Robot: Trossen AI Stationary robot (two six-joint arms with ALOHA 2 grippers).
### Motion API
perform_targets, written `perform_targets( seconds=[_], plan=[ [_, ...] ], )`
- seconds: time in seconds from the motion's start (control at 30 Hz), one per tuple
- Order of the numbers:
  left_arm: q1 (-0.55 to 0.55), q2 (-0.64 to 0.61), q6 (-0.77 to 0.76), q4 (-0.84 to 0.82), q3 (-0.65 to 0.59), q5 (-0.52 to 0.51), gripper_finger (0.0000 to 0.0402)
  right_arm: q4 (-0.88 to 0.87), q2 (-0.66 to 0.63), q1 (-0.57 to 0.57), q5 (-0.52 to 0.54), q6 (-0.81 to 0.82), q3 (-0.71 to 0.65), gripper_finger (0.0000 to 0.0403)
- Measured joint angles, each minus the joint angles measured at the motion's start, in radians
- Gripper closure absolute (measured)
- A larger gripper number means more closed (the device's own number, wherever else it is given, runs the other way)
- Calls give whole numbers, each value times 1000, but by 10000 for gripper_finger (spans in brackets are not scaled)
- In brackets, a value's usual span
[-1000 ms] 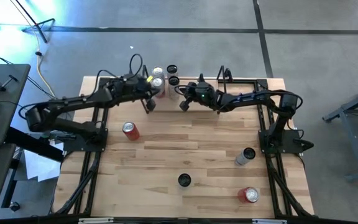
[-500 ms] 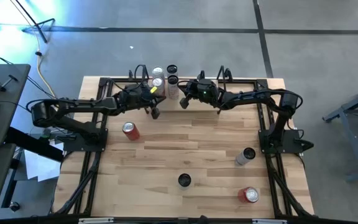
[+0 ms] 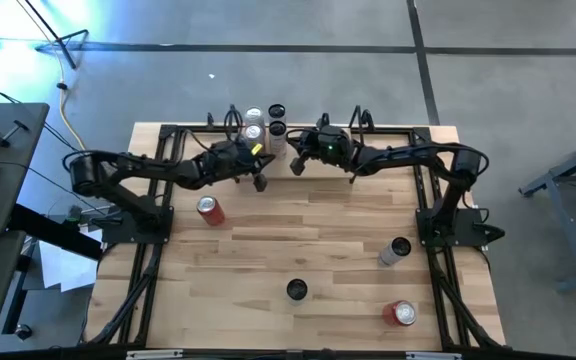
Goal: Place canned beverage on shelf
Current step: Put the white pink soda can on the shelf aligned with the other white pink soda can
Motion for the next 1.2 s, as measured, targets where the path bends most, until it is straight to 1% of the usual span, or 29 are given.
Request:
perform_targets(
  seconds=[0.1,0.2,0.3,0.4,0.5,0.6,0.67,0.9,1.07,1.2],
  plan=[
    [-10,47,-1,85,0,-33,401,-64,-51,9,21,-23,1,403],
    [-15,91,-22,172,0,-39,401,-137,-102,20,81,-51,1,403],
    [-25,133,-43,247,6,-84,401,-168,-143,21,120,-61,1,403],
    [-42,174,-43,254,39,-133,401,-177,-162,20,124,-62,1,403],
    [-61,223,-21,253,80,-150,401,-178,-169,20,124,-62,1,403],
    [-73,256,-9,252,109,-228,401,-181,-170,21,123,-62,1,403],
    [-72,264,-8,251,115,-255,401,-185,-170,21,124,-62,1,403],
    [-37,263,-8,246,115,-264,401,-192,-170,20,124,-62,1,403],
    [-14,263,-14,238,115,-235,401,-192,-170,20,124,-62,1,403],
    [-17,263,-16,238,115,-230,401,-192,-170,21,124,-62,1,403]
  ],
)
